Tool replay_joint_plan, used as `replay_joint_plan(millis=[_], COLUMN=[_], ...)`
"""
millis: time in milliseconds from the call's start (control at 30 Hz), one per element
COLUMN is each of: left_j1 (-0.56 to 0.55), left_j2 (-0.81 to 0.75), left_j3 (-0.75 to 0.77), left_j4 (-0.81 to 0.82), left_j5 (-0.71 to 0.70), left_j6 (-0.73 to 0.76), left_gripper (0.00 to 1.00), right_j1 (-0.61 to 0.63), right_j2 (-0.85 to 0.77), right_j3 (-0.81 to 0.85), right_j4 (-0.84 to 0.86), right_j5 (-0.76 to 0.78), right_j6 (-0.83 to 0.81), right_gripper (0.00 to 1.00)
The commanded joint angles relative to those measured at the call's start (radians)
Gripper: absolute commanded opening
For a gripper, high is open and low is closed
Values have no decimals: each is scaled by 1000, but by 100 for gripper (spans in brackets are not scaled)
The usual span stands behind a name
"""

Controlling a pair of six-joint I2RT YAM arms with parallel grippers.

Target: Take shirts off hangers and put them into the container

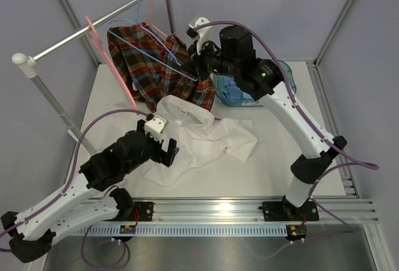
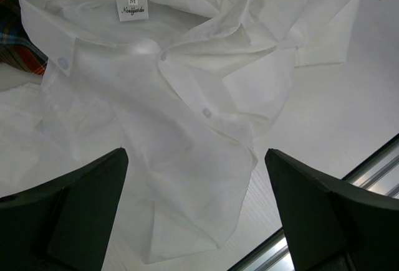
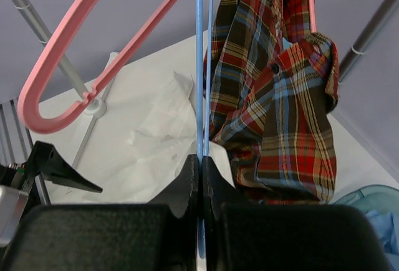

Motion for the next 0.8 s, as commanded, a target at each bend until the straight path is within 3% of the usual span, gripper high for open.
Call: replay_joint_plan(millis=[0, 300, 633, 767], left_j1=[1, 1, 7, 13], left_j2=[-12, -45, -95, -95], left_j3=[-19, -34, -42, -42], left_j4=[28, 27, 28, 28], left_j5=[-53, -128, -180, -182], left_j6=[-21, -45, -53, -54], left_gripper=[99, 99, 99, 99], right_j1=[26, 42, 53, 62], right_j2=[76, 243, 259, 185], right_j3=[106, 256, 158, 60], right_j4=[57, 80, 98, 121], right_j5=[-14, -6, 3, 23], right_j6=[-124, -120, -89, -75], right_gripper=[0, 0, 0, 21])
